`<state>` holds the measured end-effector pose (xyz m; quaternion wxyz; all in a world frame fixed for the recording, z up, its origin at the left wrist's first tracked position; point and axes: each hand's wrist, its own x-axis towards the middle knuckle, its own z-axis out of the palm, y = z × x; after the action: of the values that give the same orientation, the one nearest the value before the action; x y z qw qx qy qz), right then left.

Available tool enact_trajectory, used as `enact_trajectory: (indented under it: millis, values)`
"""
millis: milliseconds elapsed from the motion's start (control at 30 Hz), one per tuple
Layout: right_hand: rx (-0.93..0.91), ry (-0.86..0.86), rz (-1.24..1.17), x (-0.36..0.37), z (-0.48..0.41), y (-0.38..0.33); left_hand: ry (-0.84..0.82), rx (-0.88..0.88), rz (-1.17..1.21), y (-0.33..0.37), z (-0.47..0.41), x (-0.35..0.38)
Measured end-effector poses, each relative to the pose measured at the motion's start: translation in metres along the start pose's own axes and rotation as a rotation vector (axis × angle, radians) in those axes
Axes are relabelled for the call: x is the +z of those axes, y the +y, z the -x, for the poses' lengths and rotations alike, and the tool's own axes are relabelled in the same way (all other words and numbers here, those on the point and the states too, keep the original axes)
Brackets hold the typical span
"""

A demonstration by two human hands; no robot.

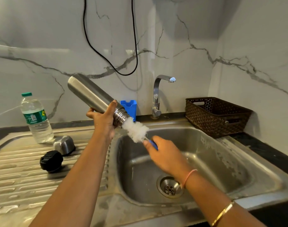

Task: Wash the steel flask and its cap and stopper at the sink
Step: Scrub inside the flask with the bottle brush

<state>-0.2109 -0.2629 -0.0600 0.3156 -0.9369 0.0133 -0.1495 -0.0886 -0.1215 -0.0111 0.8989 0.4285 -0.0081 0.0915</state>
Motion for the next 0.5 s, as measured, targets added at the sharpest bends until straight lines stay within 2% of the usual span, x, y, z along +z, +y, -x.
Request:
enact_trajectory:
  millis: [33, 67, 133, 233, 367, 400, 433, 500]
  values:
    - [-0.108, 0.105, 0.290, 0.003, 0.003, 0.000, 0.007, 0.001, 0.020, 0.002, -0.001, 0.001]
    - [-0.186, 0.179, 0.463, 0.002, 0.004, 0.000, 0.011, -0.001, 0.045, 0.004, -0.001, 0.001]
    - [-0.219, 0.193, 0.511, -0.003, 0.002, 0.001, 0.013, -0.012, 0.076, 0.007, -0.001, 0.000]
    - [-0.146, 0.074, 0.212, -0.007, -0.008, 0.003, -0.013, -0.020, 0.069, 0.009, -0.002, -0.002]
    - [0.151, -0.274, -0.584, -0.011, -0.002, 0.020, 0.002, 0.017, 0.086, 0.015, -0.009, -0.008]
    - [0.199, -0.313, -0.669, -0.012, 0.001, 0.023, 0.013, 0.025, 0.113, 0.017, -0.012, -0.010]
    - [0.208, -0.315, -0.661, -0.012, 0.002, 0.024, 0.016, 0.027, 0.123, 0.017, -0.013, -0.011]
    - [0.129, -0.200, -0.369, -0.008, 0.002, 0.021, 0.012, 0.025, 0.094, 0.016, -0.012, -0.011]
